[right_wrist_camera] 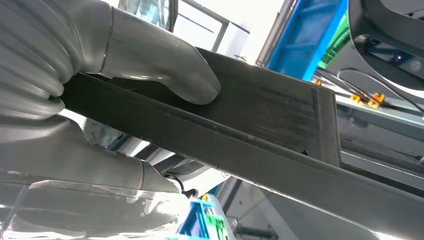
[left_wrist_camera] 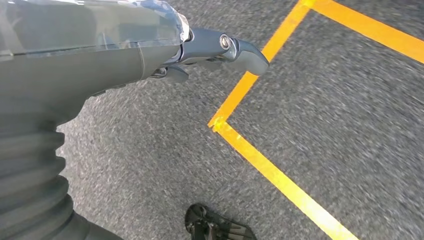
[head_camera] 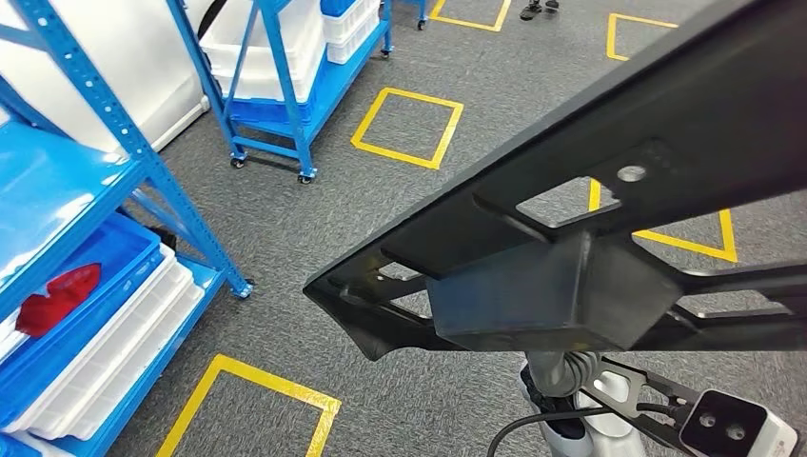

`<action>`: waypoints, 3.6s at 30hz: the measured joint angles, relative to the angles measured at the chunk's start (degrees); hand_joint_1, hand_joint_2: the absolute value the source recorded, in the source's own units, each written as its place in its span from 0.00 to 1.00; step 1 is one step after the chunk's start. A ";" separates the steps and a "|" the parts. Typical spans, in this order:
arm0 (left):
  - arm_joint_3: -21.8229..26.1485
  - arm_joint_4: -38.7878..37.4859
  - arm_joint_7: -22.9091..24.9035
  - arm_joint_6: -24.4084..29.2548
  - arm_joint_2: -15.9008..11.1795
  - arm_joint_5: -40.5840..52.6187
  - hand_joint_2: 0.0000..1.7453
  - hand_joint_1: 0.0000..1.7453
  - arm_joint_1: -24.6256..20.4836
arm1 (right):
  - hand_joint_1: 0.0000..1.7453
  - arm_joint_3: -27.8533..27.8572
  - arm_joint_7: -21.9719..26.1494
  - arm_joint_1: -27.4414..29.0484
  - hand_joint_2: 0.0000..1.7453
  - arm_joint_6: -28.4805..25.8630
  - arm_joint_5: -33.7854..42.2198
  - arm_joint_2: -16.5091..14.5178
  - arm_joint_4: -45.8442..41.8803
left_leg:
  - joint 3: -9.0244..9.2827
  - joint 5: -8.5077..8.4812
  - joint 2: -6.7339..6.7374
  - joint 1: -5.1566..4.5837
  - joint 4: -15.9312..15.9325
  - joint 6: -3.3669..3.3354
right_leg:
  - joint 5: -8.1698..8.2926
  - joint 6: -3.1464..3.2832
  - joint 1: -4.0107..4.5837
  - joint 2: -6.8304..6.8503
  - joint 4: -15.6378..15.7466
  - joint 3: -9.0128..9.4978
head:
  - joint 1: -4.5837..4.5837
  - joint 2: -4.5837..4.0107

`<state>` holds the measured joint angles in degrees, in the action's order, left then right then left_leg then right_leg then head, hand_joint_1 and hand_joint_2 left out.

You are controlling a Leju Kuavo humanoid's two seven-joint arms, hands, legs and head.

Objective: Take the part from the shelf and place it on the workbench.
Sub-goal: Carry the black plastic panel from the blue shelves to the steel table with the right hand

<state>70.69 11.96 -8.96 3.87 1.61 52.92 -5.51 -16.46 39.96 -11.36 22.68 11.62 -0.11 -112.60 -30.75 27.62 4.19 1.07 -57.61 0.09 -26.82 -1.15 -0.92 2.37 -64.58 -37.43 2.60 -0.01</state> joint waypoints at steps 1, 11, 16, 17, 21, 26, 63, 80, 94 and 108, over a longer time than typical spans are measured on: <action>0.03 0.00 -0.01 0.11 -0.01 -0.20 1.00 0.00 0.03 | 1.00 -0.10 0.01 -0.15 1.00 0.05 0.06 -0.02 0.01 | 0.15 0.22 0.47 -0.15 -0.09 0.33 | 0.81 0.29 0.21 1.03 3.01 1.50 | 0.01 -0.01; 1.21 0.00 0.07 0.67 0.03 -1.49 1.00 0.00 0.23 | 1.00 -0.03 0.06 0.65 1.00 1.42 -2.37 -1.27 -0.07 | -6.50 8.38 -3.53 0.07 -15.56 2.05 | 1.20 3.54 0.91 -3.94 5.87 2.53 | 0.02 0.01; 1.64 0.00 -0.04 -0.15 -0.04 -2.03 1.00 0.00 0.10 | 1.00 -0.04 0.04 0.59 1.00 -0.96 -3.06 -1.26 0.50 | -2.74 0.36 -6.80 0.10 -4.40 1.01 | 1.16 3.35 1.24 -7.68 5.70 2.87 | 0.01 0.01; 1.72 0.00 -0.19 -0.27 -0.07 -2.12 1.00 0.00 0.11 | 1.00 -0.05 0.03 0.60 1.00 -1.30 -3.28 -1.23 0.64 | -1.77 -0.38 -7.81 0.07 -2.05 0.86 | 1.23 3.07 1.17 -8.33 5.65 2.71 | 0.01 0.01; 1.81 0.00 -0.84 -0.67 -0.08 -2.04 1.00 0.00 -0.29 | 1.00 0.04 0.00 1.08 1.00 -2.35 -4.72 -0.94 1.13 | -0.90 -0.77 -6.78 -0.02 -0.03 0.10 | 1.32 1.53 0.84 -9.16 5.34 1.93 | 0.01 0.01; 1.81 -0.01 -0.81 -0.96 -0.02 -1.30 1.00 0.00 -0.19 | 1.00 0.38 0.01 1.72 1.00 -3.39 -6.29 -0.61 1.40 | -0.51 -0.92 -3.04 -0.22 0.65 -1.01 | -5.28 0.28 0.55 -3.17 -8.38 -4.95 | 0.00 0.01; 1.44 -0.02 -0.38 -0.31 1.63 -0.73 1.00 0.00 -0.14 | 1.00 -0.36 -0.31 -1.12 1.00 -3.64 -5.01 -0.17 3.10 | -0.63 -0.07 0.61 -0.63 -0.24 -0.09 | 0.61 0.98 1.00 1.57 4.89 2.45 | 0.01 0.01; 1.65 -0.02 0.10 0.26 2.22 -0.62 1.00 0.00 0.05 | 1.00 -1.45 0.00 -0.74 1.00 -7.39 -6.30 -0.13 1.10 | -1.71 -0.35 -7.89 -0.04 -0.91 0.89 | 0.99 1.65 0.83 -9.32 5.81 2.67 | 0.01 0.00; 1.85 -0.02 0.66 1.40 2.66 -1.15 1.00 0.00 -0.07 | 1.00 -4.34 0.00 -0.31 1.00 -9.20 -5.69 0.16 2.52 | -0.62 -0.05 0.71 -0.46 -0.06 -0.02 | 0.56 0.89 1.20 1.65 5.82 3.24 | 0.00 0.01; 1.66 -0.02 1.17 1.58 2.56 0.55 1.00 0.00 0.09 | 1.00 -4.51 0.04 4.44 1.00 -8.48 -8.16 0.15 2.34 | -2.74 0.11 -6.70 0.21 -3.81 1.55 | 0.71 2.16 0.84 -7.59 6.64 4.04 | 0.00 0.00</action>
<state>72.35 11.93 -7.79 5.45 4.16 53.46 -5.42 -20.98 40.00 -6.92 14.21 3.46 0.03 -110.25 -33.48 27.73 -2.52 1.28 -61.42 1.64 -26.10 1.01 -0.08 -5.22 -57.94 -33.39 2.60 -0.01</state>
